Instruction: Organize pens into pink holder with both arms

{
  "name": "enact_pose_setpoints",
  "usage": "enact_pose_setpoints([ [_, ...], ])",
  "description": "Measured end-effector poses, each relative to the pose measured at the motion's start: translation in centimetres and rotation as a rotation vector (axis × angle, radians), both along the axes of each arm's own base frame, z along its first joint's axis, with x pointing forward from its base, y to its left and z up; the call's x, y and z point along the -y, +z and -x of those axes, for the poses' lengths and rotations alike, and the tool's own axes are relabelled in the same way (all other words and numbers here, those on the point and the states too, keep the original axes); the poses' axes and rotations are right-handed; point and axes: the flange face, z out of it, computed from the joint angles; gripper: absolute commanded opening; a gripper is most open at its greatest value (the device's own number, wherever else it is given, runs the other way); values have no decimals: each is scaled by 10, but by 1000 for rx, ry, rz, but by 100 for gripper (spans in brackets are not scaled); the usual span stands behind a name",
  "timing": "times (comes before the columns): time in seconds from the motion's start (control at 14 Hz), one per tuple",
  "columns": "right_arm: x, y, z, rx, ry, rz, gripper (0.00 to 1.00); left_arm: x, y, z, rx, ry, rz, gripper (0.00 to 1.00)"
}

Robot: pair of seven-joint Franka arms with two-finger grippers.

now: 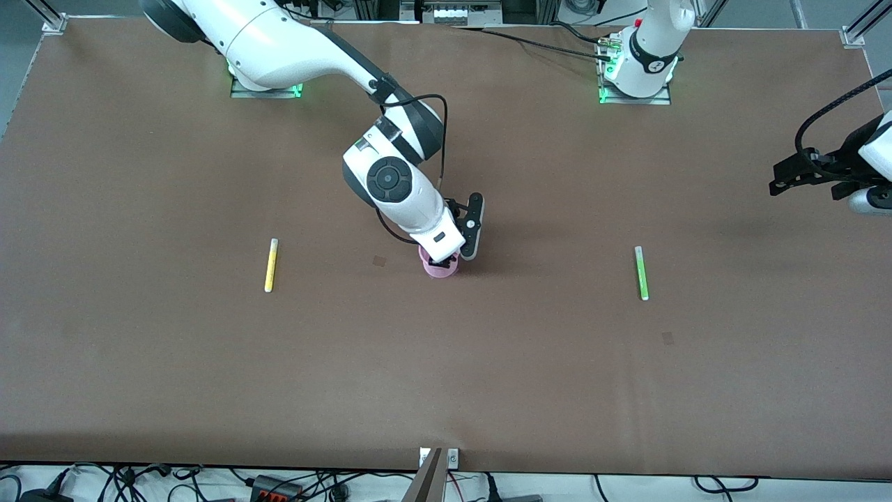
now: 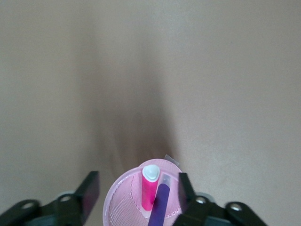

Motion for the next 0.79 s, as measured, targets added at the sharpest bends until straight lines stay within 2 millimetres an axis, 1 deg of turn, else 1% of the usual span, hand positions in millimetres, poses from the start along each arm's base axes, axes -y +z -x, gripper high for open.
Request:
enact_pose_setpoints([
  [0.14, -2, 7, 0, 8, -2, -8, 100, 0, 0, 0, -1, 0, 0, 100],
  [0.21, -3, 16, 0, 16, -10, -17, 100, 0, 0, 0, -4, 0, 0, 100],
  [0.5, -7, 70, 2, 31, -140, -47, 100, 0, 0, 1, -7, 1, 0, 100],
  [0.57, -4, 79, 2, 17, -187, -39, 100, 0, 0, 1, -7, 1, 0, 100],
  [0.64, 3, 85, -1, -5, -244, -24, 100, 0, 0, 1, -7, 1, 0, 100],
  [0.79, 30, 88, -16, -64, -378, 17, 100, 1, 0, 1, -7, 0, 0, 100],
])
